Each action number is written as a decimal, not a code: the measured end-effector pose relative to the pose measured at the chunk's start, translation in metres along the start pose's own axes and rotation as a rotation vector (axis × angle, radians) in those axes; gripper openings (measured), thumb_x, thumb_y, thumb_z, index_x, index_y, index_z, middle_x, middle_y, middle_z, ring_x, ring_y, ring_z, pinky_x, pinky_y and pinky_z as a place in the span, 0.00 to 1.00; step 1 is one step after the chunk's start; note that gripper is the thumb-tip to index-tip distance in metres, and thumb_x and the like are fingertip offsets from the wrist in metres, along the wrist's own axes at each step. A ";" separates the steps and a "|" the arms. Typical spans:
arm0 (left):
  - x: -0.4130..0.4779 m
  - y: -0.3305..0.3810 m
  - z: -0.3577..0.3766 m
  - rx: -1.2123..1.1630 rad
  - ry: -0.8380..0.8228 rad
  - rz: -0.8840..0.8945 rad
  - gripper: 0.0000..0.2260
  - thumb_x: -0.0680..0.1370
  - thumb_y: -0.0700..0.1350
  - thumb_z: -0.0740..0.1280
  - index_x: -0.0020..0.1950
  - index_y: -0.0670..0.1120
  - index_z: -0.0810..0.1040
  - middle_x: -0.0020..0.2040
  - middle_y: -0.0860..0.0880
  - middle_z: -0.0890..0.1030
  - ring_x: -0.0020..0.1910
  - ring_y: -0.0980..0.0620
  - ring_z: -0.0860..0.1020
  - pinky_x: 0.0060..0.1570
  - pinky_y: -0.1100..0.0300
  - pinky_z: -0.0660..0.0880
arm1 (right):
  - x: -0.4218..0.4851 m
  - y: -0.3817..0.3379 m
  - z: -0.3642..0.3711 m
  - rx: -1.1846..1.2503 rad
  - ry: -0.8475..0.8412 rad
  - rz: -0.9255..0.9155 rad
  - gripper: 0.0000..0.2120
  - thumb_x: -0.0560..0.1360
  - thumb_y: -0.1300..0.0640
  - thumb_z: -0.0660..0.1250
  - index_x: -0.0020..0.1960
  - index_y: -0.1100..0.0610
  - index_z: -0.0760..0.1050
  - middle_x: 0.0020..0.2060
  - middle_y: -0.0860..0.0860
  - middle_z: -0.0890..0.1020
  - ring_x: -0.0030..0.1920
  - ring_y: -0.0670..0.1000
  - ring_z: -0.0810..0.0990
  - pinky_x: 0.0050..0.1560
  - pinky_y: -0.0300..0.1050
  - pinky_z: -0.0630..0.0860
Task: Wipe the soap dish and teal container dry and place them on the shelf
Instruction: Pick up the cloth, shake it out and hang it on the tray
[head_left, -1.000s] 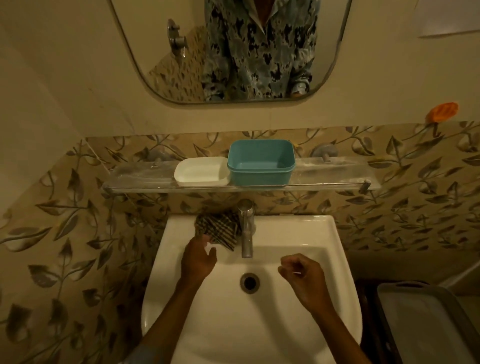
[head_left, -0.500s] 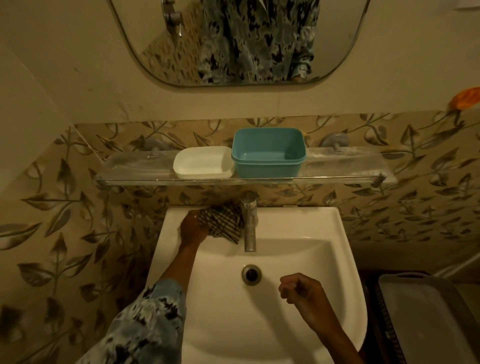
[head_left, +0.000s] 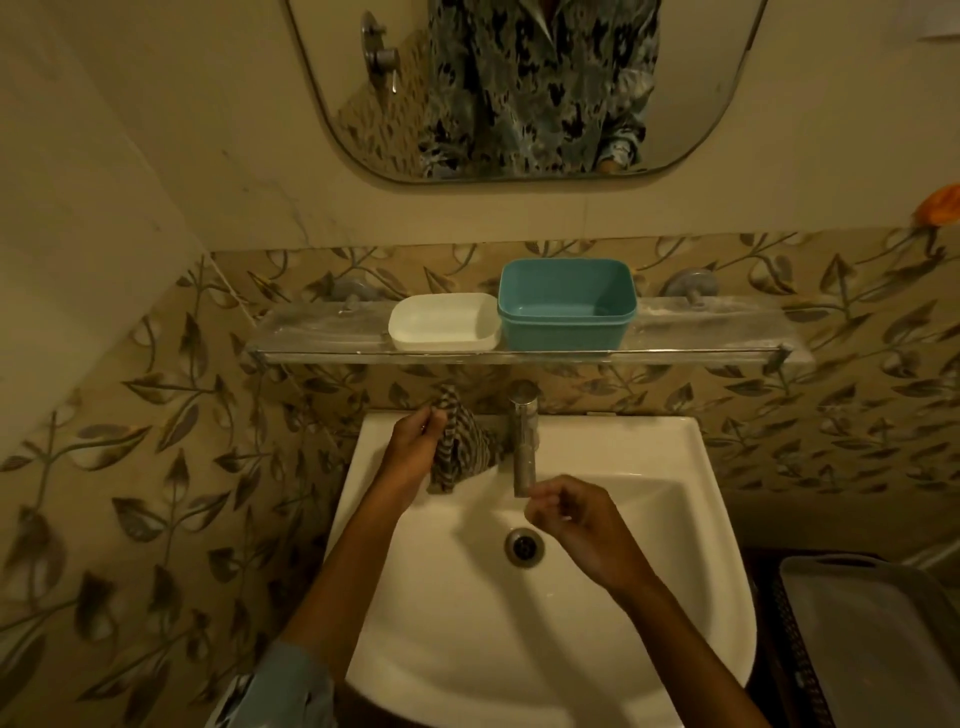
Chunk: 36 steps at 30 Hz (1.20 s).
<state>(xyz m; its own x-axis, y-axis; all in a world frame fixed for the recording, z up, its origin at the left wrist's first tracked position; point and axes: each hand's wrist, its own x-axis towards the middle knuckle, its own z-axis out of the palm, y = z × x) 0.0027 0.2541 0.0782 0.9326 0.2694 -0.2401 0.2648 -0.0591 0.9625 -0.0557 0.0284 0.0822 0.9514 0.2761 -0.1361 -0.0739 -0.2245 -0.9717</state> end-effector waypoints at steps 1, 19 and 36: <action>-0.010 0.009 0.002 -0.040 -0.032 0.016 0.09 0.81 0.48 0.58 0.53 0.50 0.78 0.55 0.44 0.81 0.56 0.47 0.79 0.54 0.51 0.77 | 0.003 -0.010 0.001 -0.017 0.000 -0.026 0.08 0.73 0.62 0.72 0.52 0.58 0.80 0.44 0.56 0.84 0.48 0.54 0.83 0.52 0.45 0.79; -0.109 0.083 0.049 0.104 -0.552 0.220 0.18 0.71 0.39 0.73 0.57 0.54 0.78 0.53 0.50 0.84 0.54 0.53 0.82 0.51 0.62 0.78 | -0.005 -0.080 -0.041 0.005 0.185 -0.144 0.08 0.73 0.61 0.69 0.46 0.48 0.78 0.43 0.44 0.82 0.44 0.37 0.79 0.43 0.32 0.74; -0.118 0.115 0.054 0.603 -0.446 0.513 0.09 0.77 0.54 0.65 0.42 0.50 0.80 0.37 0.49 0.82 0.35 0.56 0.79 0.39 0.57 0.74 | -0.032 -0.095 -0.085 -0.025 -0.037 -0.237 0.09 0.76 0.64 0.68 0.47 0.50 0.81 0.42 0.46 0.85 0.43 0.43 0.84 0.43 0.36 0.80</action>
<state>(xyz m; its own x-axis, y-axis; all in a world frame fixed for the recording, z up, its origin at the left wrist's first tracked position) -0.0632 0.1639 0.2104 0.9465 -0.3184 0.0520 -0.2425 -0.5958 0.7657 -0.0537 -0.0381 0.1956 0.9296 0.3581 0.0874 0.1578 -0.1723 -0.9723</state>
